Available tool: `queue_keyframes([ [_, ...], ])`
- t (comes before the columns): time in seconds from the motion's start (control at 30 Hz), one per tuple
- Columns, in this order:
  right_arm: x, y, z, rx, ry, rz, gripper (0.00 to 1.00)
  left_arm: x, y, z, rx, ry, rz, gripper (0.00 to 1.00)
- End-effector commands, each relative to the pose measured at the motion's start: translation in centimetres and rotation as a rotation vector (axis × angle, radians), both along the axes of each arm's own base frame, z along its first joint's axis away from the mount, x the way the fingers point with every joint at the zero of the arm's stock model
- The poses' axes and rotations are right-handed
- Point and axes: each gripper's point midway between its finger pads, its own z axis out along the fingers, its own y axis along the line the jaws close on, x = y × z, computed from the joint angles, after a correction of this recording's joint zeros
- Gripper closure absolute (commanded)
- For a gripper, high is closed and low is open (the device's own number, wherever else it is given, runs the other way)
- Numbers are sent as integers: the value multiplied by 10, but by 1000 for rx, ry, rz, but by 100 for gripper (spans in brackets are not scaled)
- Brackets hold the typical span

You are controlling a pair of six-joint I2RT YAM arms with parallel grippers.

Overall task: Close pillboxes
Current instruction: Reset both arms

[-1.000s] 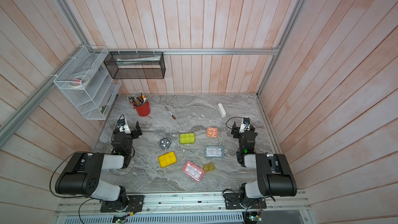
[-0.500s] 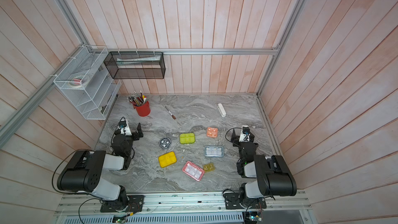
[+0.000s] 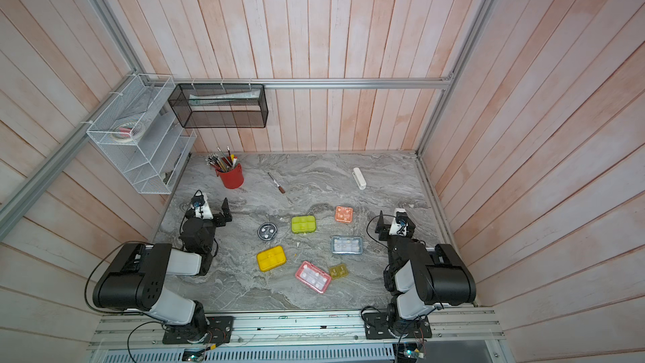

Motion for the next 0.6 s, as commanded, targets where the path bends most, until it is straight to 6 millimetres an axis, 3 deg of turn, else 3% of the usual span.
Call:
queue_keyframes([
  [0.0,12,-6,10,17,-23,-31,16,-2,2,-4,-2,4,5,0],
  [0.23,42,-6,-3,14,72,-34,14,-3,2,-5,-2,5,5,0],
  [0.5,44,-6,-4,21,77,-27,8,-3,2,-5,-2,5,5,0],
  [0.57,44,-6,-4,21,75,-27,2,-2,2,-4,-2,4,6,0],
])
